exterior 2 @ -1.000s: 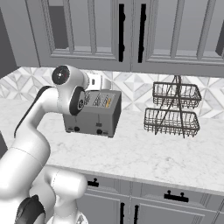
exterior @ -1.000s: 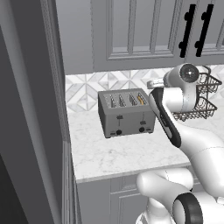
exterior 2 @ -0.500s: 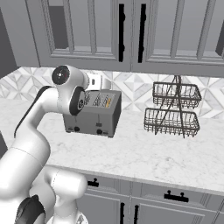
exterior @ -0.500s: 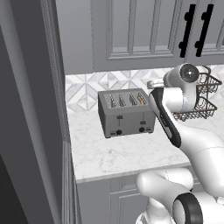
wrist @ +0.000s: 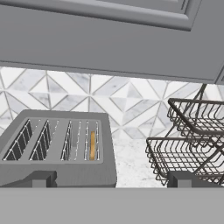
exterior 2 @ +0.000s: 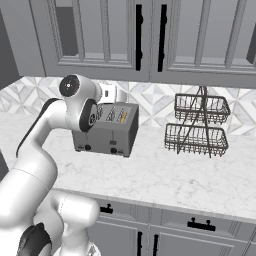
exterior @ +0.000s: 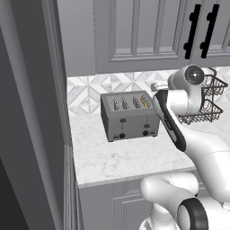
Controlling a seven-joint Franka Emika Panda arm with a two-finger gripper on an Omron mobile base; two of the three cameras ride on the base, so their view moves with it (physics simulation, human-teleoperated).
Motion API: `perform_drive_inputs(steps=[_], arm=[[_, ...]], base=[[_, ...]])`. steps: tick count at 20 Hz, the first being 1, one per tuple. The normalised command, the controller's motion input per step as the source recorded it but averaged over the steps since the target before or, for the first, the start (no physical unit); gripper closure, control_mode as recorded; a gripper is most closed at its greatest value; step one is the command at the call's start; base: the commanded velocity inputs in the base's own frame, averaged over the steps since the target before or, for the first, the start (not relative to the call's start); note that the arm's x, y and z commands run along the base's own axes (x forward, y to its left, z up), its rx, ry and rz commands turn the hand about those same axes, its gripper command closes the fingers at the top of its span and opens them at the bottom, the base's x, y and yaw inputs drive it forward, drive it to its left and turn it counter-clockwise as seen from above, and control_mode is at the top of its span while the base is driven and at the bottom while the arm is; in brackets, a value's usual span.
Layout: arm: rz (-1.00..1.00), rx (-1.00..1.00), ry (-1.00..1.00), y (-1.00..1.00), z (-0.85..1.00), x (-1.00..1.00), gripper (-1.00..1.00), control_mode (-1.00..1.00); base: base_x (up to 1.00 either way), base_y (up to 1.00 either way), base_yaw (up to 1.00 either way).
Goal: Start the toaster. Once the lever pops up, take the bread to the plate on the dining counter.
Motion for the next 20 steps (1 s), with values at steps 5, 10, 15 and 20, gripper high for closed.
perform_drive_inputs(steps=[5,10,15,20], arm=[[0.00,0.00,0.00,0.00,0.00,0.00,-1.00,-1.00],[0.00,0.00,0.00,0.00,0.00,0.00,-1.00,-1.00],[0.00,0.00,0.00,0.00,0.00,0.00,-1.00,-1.00],[0.00,0.00,0.00,0.00,0.00,0.00,-1.00,-1.00]], base=[[0.00,0.00,0.00],[0.00,0.00,0.00],[0.00,0.00,0.00],[0.00,0.00,0.00]])
